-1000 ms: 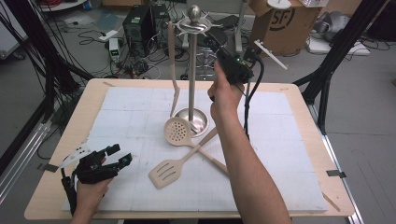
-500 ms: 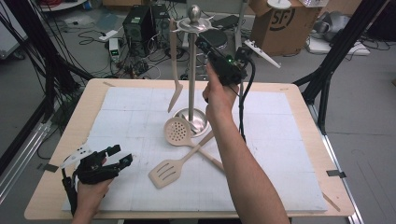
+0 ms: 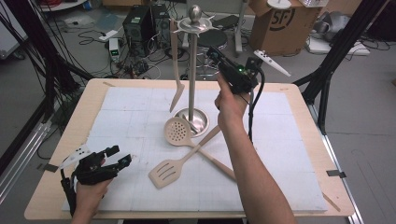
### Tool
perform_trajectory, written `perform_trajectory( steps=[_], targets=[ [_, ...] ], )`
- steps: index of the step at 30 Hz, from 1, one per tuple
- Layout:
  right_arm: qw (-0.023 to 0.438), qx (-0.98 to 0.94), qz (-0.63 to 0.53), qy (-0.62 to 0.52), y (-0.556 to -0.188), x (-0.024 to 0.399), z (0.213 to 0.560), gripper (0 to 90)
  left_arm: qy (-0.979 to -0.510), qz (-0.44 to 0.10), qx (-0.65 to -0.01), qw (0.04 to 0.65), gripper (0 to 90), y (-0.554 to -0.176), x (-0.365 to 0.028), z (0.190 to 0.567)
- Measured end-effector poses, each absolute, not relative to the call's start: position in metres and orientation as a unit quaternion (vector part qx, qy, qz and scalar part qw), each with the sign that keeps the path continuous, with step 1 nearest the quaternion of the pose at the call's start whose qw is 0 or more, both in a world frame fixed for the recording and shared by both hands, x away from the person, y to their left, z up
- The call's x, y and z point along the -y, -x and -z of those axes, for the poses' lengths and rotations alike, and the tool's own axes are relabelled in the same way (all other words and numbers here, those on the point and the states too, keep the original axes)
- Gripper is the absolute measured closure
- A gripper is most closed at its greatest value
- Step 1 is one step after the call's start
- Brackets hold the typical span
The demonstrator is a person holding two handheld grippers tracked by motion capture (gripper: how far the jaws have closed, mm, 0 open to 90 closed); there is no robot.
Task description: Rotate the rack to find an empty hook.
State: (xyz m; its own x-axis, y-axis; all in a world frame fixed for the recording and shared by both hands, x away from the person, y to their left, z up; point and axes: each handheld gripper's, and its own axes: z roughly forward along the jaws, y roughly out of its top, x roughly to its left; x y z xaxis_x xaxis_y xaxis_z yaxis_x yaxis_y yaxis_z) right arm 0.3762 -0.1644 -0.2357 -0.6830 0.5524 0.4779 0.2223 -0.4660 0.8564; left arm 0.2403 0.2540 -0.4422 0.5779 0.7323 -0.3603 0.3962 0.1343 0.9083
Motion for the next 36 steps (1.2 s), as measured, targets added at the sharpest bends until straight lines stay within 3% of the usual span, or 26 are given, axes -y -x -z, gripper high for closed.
perform_trajectory(
  steps=[7,10,14,22,36],
  targets=[
    [0.127,-0.537,-0.741,-0.383,-0.357,0.186,0.243,58.8,-0.649,-0.130,-0.439,0.608,23.5,-0.242,-0.250,0.444],
    [0.152,-0.577,-0.711,-0.372,-0.346,0.193,0.249,45.2,-0.648,-0.128,-0.438,0.609,23.4,-0.241,-0.249,0.443],
    [0.155,-0.587,-0.704,-0.369,-0.336,0.205,0.260,36.6,-0.649,-0.126,-0.438,0.609,23.3,-0.241,-0.247,0.443],
    [0.134,-0.586,-0.701,-0.385,-0.323,0.224,0.279,26.7,-0.653,-0.117,-0.436,0.608,23.2,-0.243,-0.245,0.444],
    [0.124,-0.590,-0.682,-0.413,-0.298,0.259,0.325,21.2,-0.653,-0.119,-0.437,0.608,23.4,-0.244,-0.243,0.445]
  ],
)
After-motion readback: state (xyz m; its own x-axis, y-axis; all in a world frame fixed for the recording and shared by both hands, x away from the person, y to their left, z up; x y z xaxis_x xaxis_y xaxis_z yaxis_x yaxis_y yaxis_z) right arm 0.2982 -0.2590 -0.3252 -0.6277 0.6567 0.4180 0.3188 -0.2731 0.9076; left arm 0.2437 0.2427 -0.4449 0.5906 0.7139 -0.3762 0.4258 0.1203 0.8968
